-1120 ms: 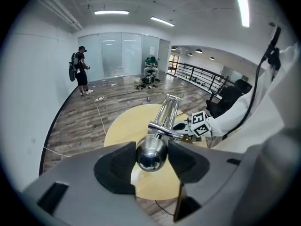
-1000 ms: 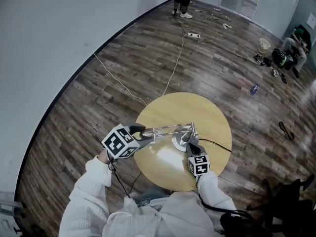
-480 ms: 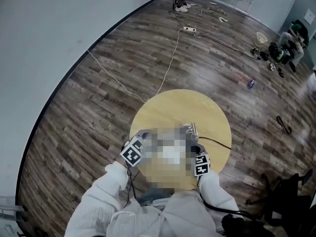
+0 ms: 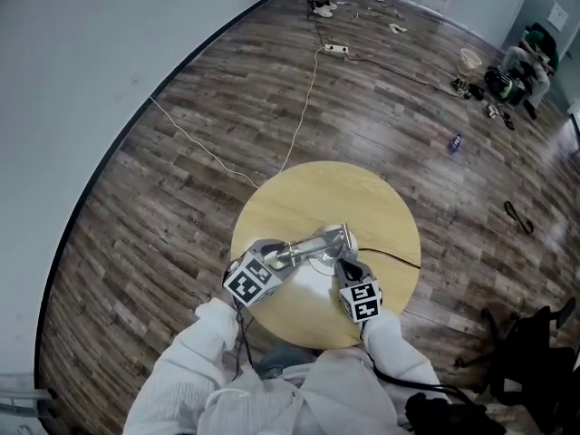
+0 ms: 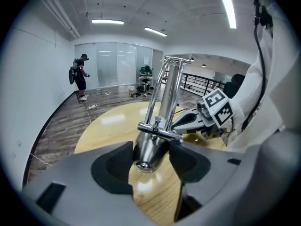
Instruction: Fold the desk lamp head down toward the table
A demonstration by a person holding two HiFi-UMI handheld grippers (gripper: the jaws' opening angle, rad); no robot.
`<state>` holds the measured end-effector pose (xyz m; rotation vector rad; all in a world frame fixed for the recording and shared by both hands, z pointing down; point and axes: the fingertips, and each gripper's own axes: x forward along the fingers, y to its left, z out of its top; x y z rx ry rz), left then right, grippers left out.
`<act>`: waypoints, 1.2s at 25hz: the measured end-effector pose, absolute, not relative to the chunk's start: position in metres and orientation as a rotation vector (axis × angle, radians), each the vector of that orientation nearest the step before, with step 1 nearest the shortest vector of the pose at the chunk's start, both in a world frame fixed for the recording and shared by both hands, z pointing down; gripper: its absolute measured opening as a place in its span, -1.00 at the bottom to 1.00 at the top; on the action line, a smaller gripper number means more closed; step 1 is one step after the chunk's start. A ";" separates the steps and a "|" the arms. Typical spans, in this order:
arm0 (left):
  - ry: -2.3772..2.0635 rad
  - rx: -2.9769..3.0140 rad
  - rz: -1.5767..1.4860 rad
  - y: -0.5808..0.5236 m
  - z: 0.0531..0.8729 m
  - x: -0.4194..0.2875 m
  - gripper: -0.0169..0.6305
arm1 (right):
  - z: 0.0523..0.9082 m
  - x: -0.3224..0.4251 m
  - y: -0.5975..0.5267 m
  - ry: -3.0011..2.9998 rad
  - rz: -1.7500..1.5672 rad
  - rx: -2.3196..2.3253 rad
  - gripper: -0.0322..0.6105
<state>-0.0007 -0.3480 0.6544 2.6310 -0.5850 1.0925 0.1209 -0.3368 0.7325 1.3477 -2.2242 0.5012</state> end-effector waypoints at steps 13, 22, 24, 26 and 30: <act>-0.661 2.637 0.938 -0.350 0.660 0.002 -0.24 | 0.735 0.123 -0.336 -2.228 0.504 1.335 -0.87; -1.068 2.503 0.511 -0.302 0.609 -0.035 -0.24 | 0.670 0.131 -0.322 -2.297 0.425 1.533 -0.87; -1.141 2.490 0.352 -0.286 0.589 -0.024 -0.27 | 0.647 0.129 -0.309 -2.325 0.436 1.611 -0.87; -1.233 2.461 0.281 -0.279 0.585 -0.011 -0.63 | 0.633 0.128 -0.296 -2.322 0.495 1.705 -0.87; -1.269 2.459 0.328 -0.269 0.601 0.019 -0.95 | 0.635 0.121 -0.272 -2.279 0.612 1.799 -0.87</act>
